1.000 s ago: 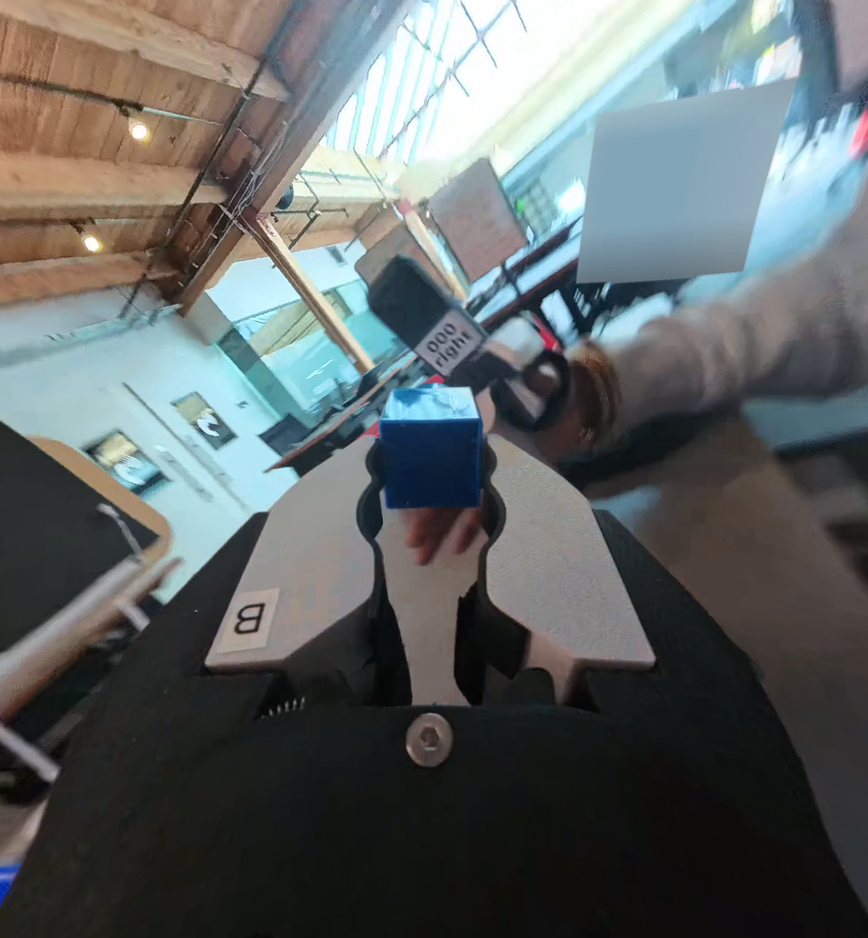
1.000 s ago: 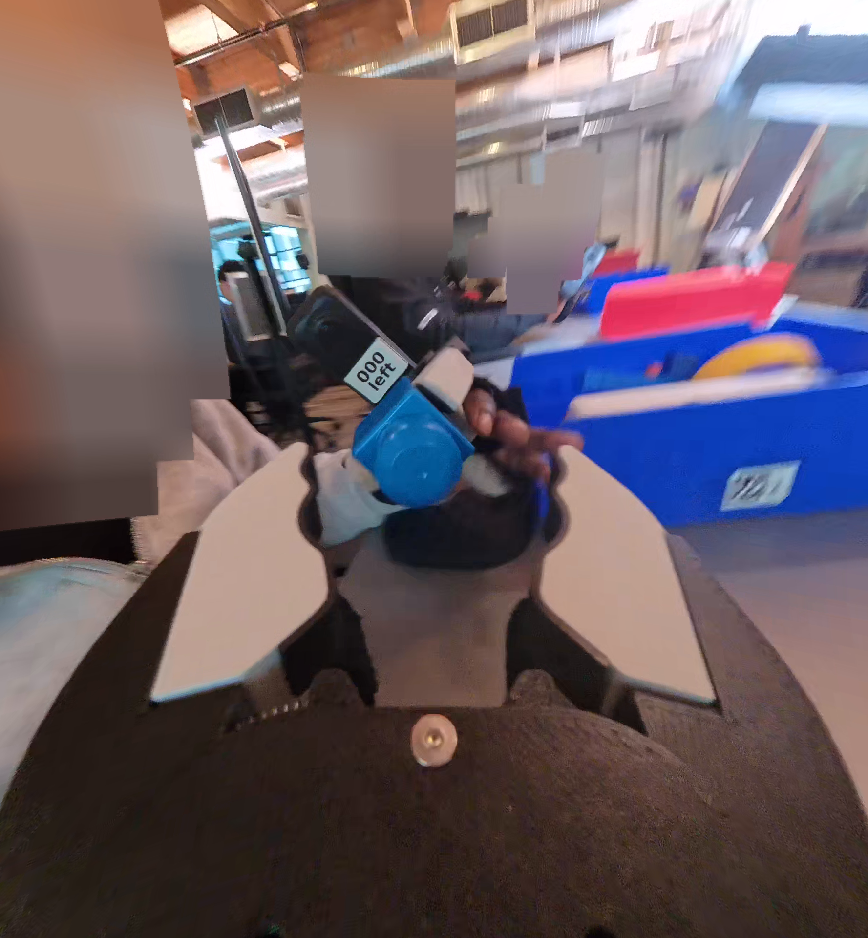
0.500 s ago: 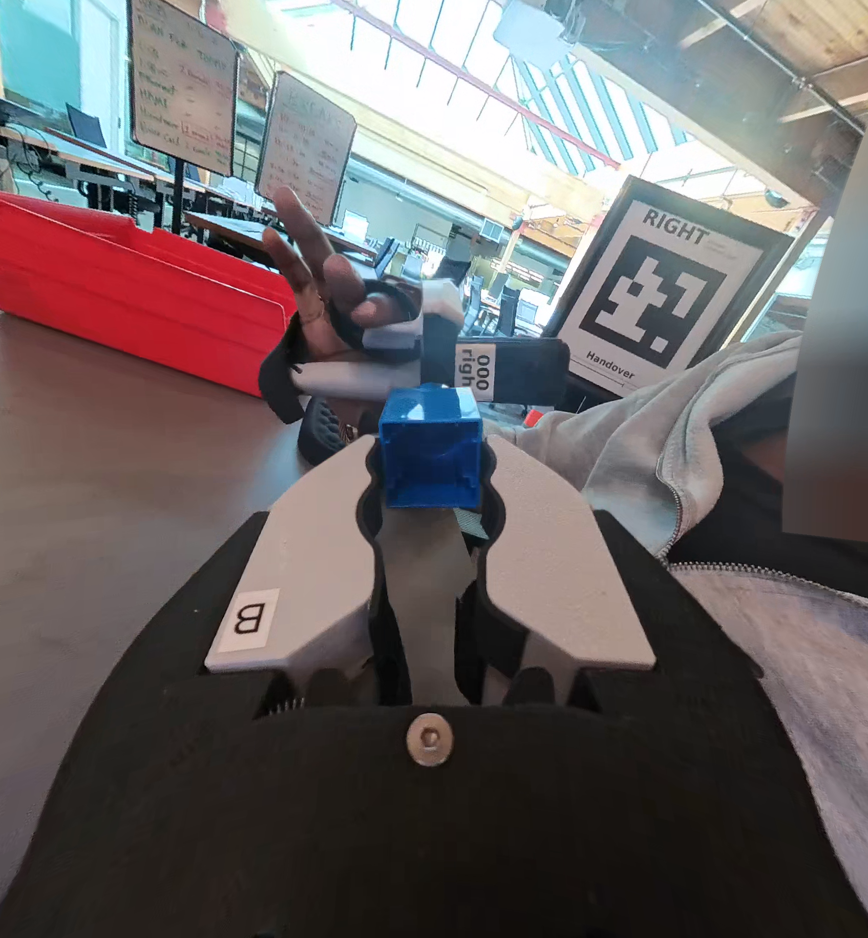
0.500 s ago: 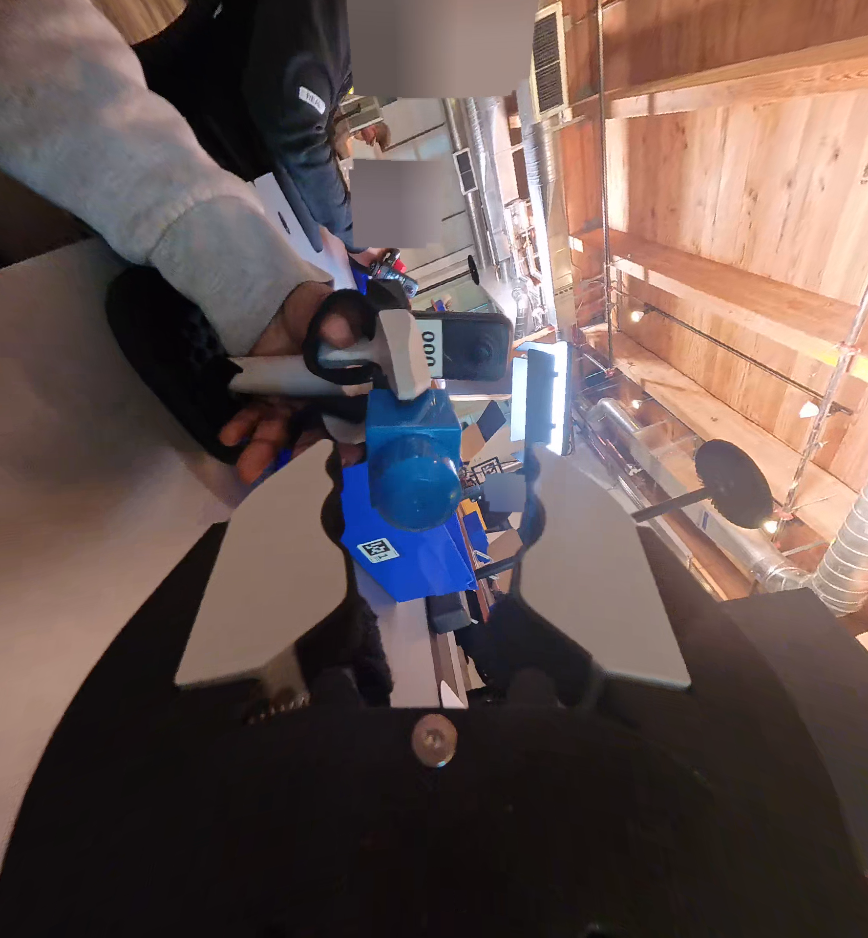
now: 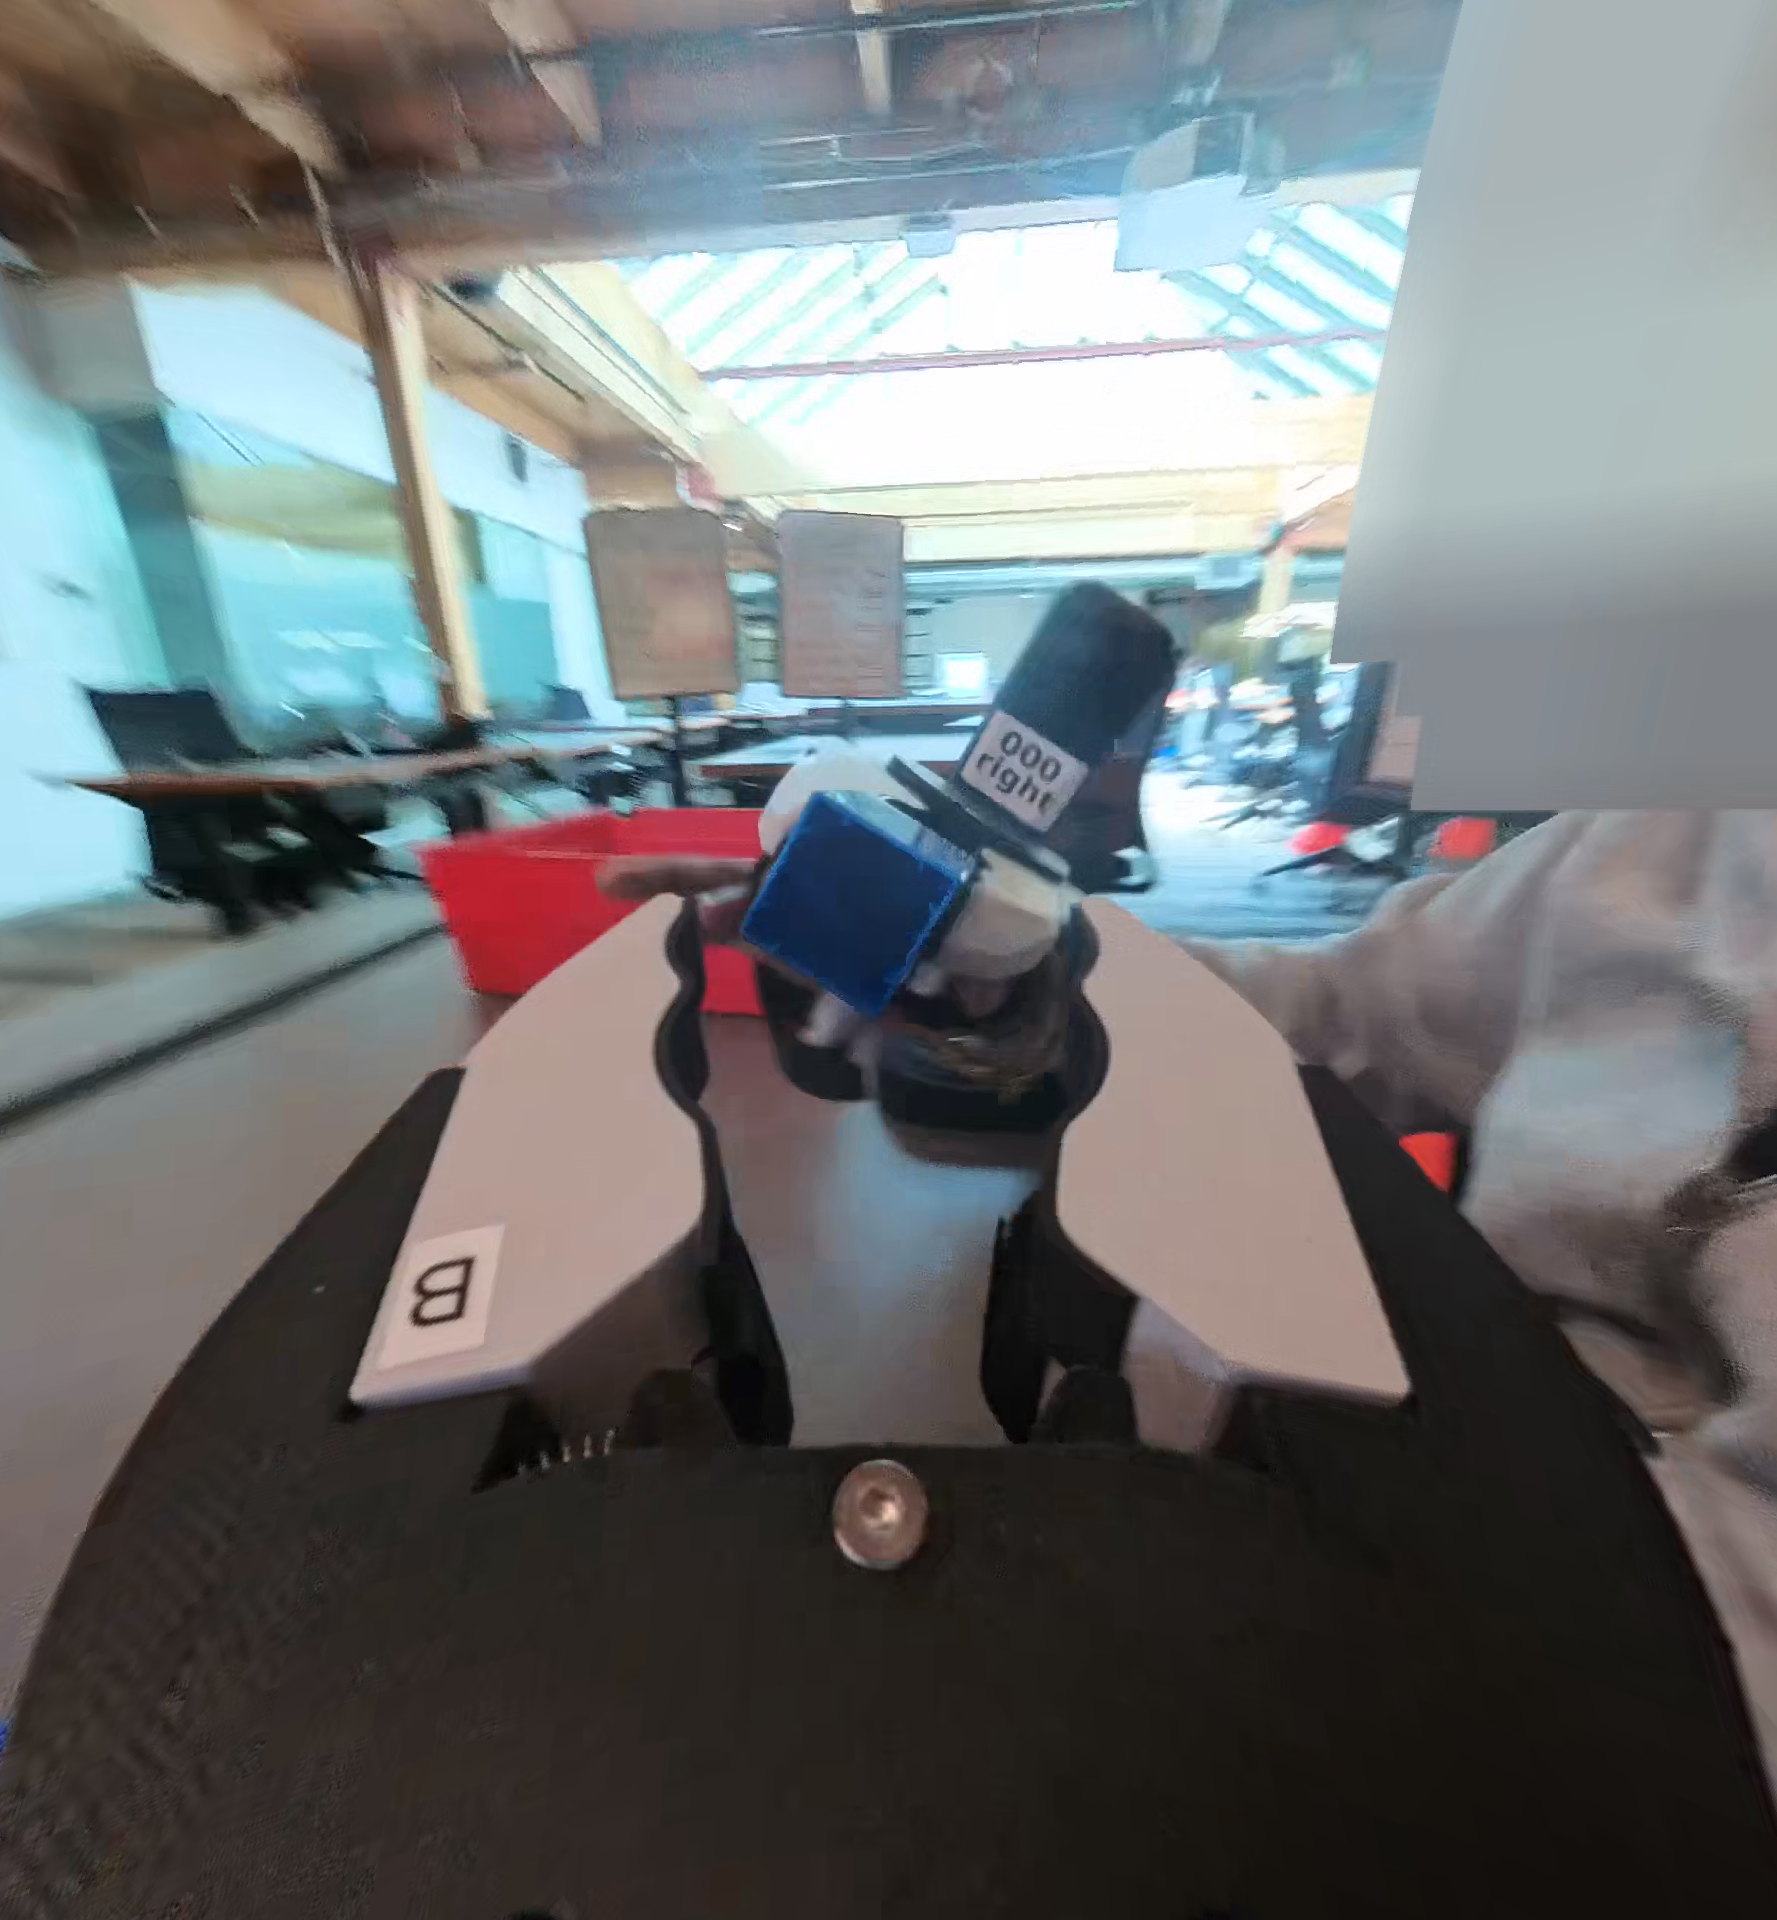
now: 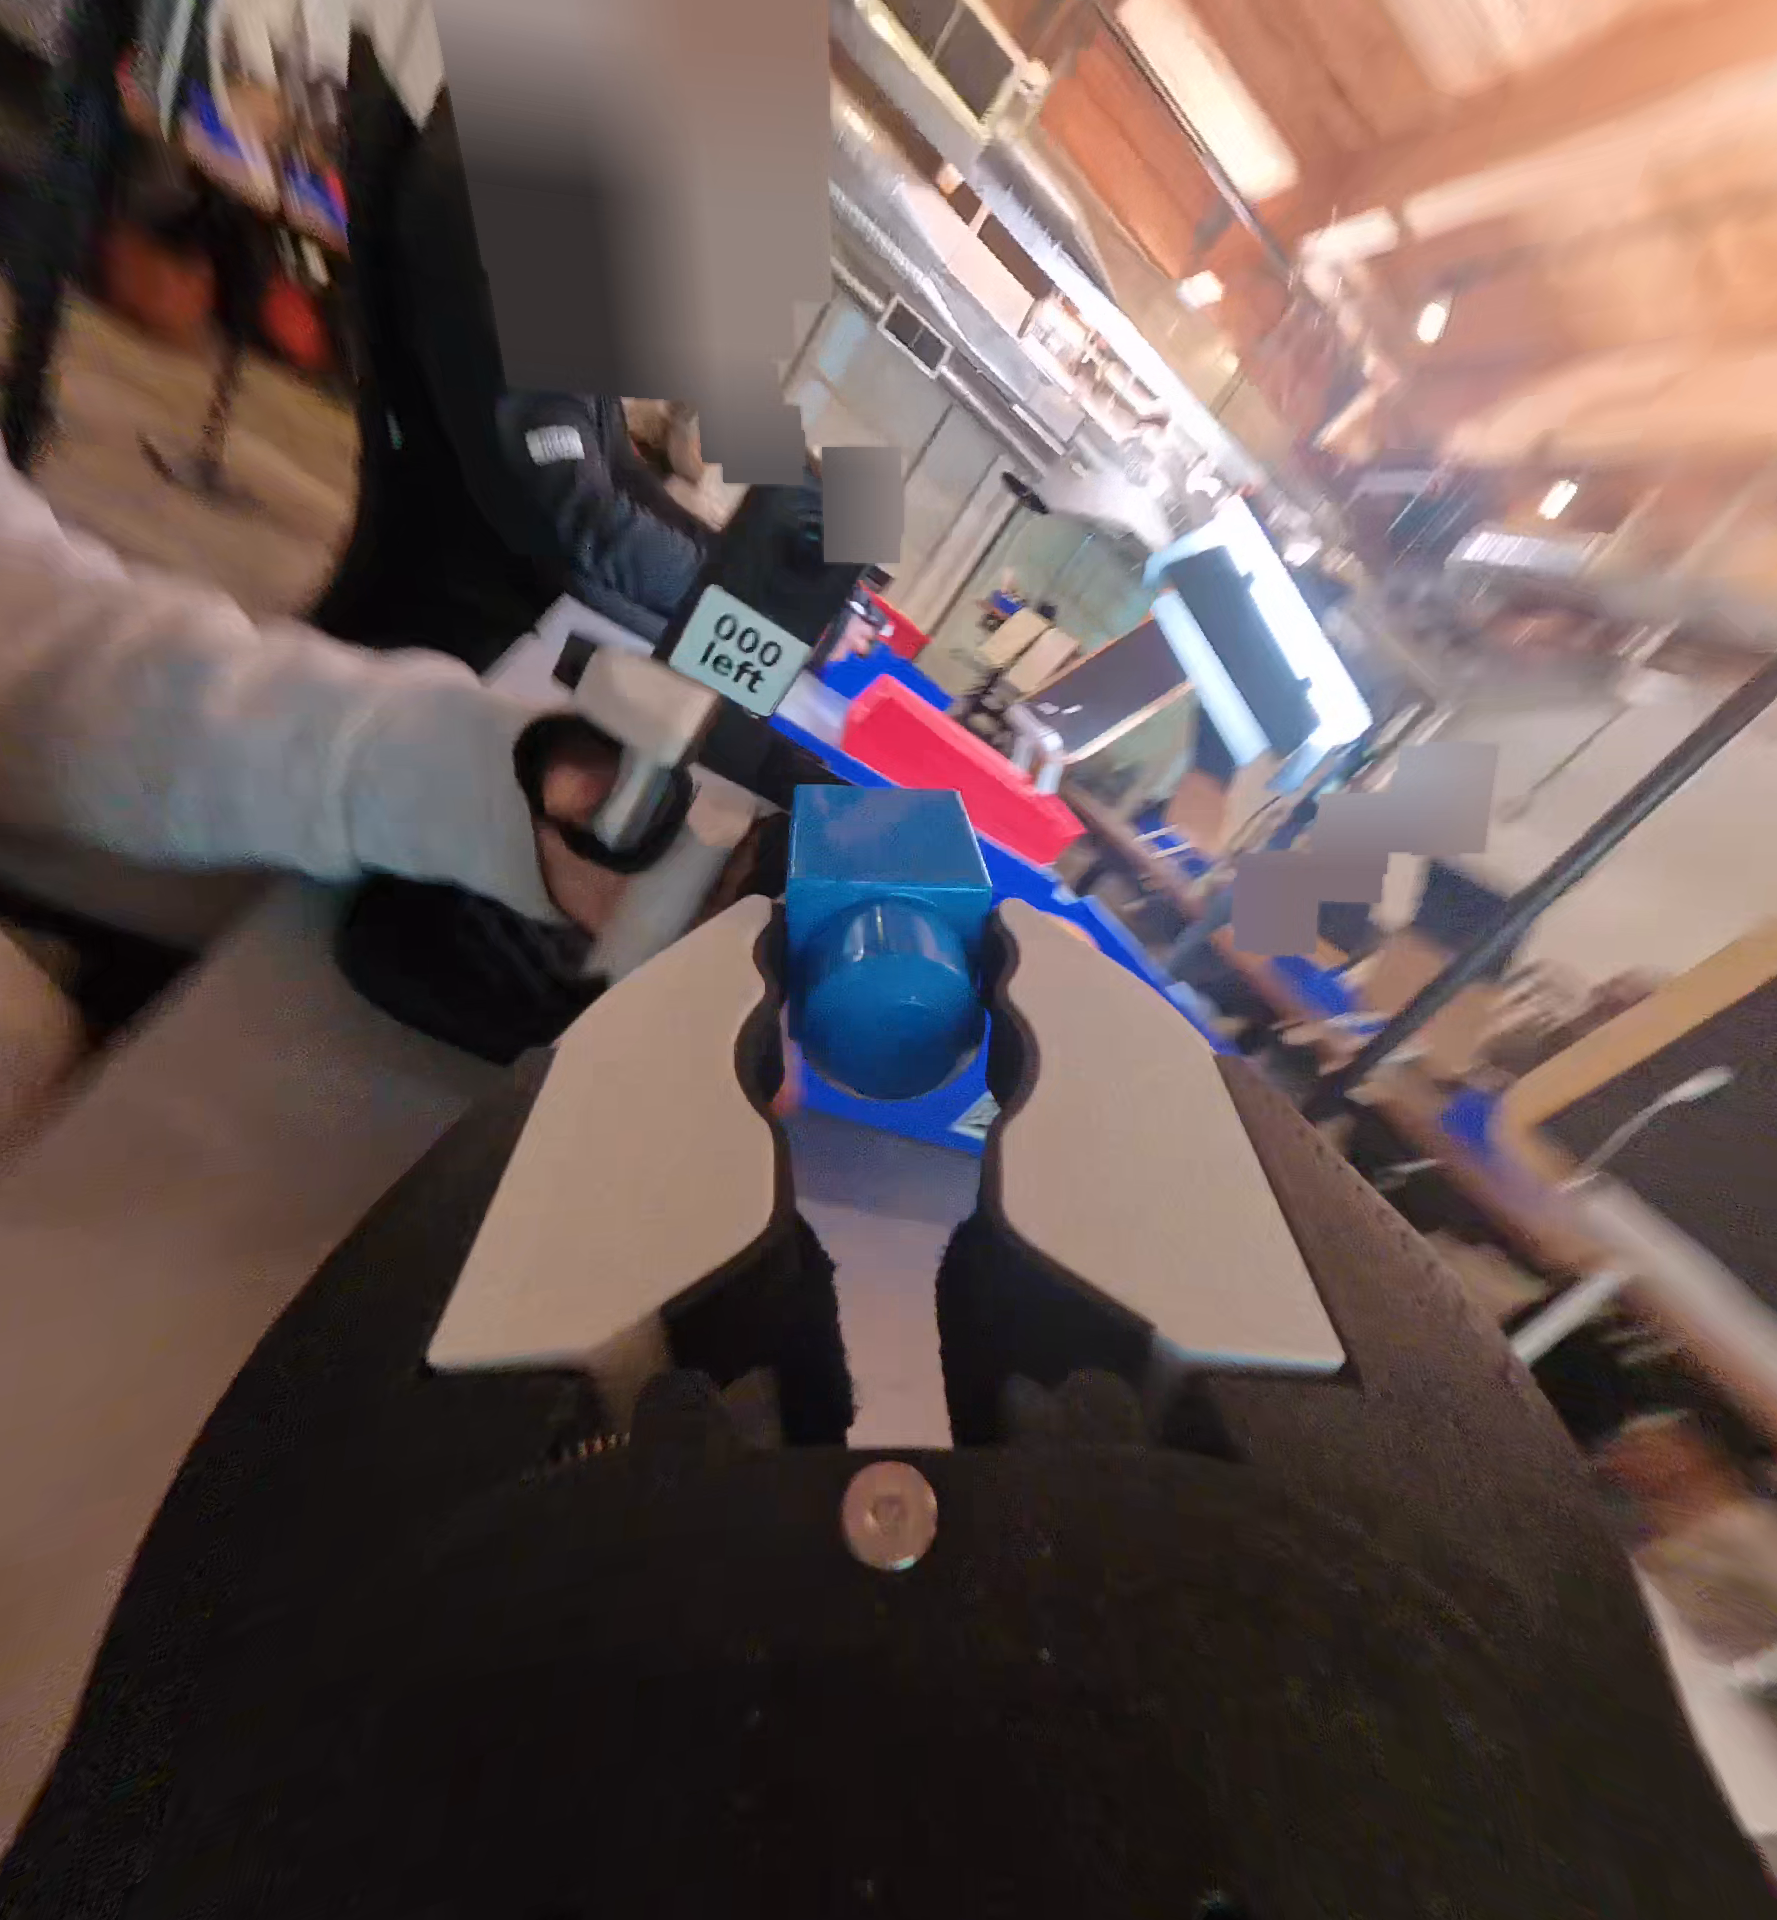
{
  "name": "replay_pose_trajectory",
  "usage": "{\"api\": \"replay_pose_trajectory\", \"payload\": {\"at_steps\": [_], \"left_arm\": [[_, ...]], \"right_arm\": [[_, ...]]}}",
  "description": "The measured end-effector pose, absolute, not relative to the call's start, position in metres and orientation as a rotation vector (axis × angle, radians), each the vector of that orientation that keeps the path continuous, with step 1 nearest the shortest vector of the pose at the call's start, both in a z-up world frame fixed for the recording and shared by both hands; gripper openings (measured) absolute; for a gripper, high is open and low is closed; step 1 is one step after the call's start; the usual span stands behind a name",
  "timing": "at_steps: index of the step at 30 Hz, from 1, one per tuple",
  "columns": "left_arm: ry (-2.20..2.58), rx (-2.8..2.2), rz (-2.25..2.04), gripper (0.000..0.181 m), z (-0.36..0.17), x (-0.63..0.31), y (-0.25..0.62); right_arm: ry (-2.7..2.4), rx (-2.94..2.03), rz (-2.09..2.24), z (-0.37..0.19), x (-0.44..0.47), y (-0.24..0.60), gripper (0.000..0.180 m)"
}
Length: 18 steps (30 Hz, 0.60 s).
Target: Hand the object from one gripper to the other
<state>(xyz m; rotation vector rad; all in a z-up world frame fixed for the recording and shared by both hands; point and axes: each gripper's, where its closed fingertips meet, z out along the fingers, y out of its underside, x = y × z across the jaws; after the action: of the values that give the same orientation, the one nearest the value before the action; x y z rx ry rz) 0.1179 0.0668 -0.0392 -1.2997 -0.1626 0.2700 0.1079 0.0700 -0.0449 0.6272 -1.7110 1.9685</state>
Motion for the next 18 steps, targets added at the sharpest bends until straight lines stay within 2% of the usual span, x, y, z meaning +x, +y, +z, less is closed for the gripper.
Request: {"api": "replay_pose_trajectory", "payload": {"at_steps": [5,9,12,18], "left_arm": [[-0.012,-1.442,0.744,0.076,-0.051,0.107,0.072],[0.205,-1.591,1.092,0.078,-0.071,0.104,0.083],[0.321,-1.638,1.241,0.074,-0.080,0.103,0.086],[0.332,-1.636,1.274,0.058,-0.080,0.102,0.086]], "right_arm": [[-2.219,0.225,2.459,-0.047,0.100,0.073,0.035],[-2.677,-0.072,2.630,-0.060,0.106,0.073,0.036],[-2.860,-0.207,2.673,-0.066,0.109,0.073,0.036],[-2.961,-0.211,2.600,-0.074,0.114,0.071,0.036]]}}
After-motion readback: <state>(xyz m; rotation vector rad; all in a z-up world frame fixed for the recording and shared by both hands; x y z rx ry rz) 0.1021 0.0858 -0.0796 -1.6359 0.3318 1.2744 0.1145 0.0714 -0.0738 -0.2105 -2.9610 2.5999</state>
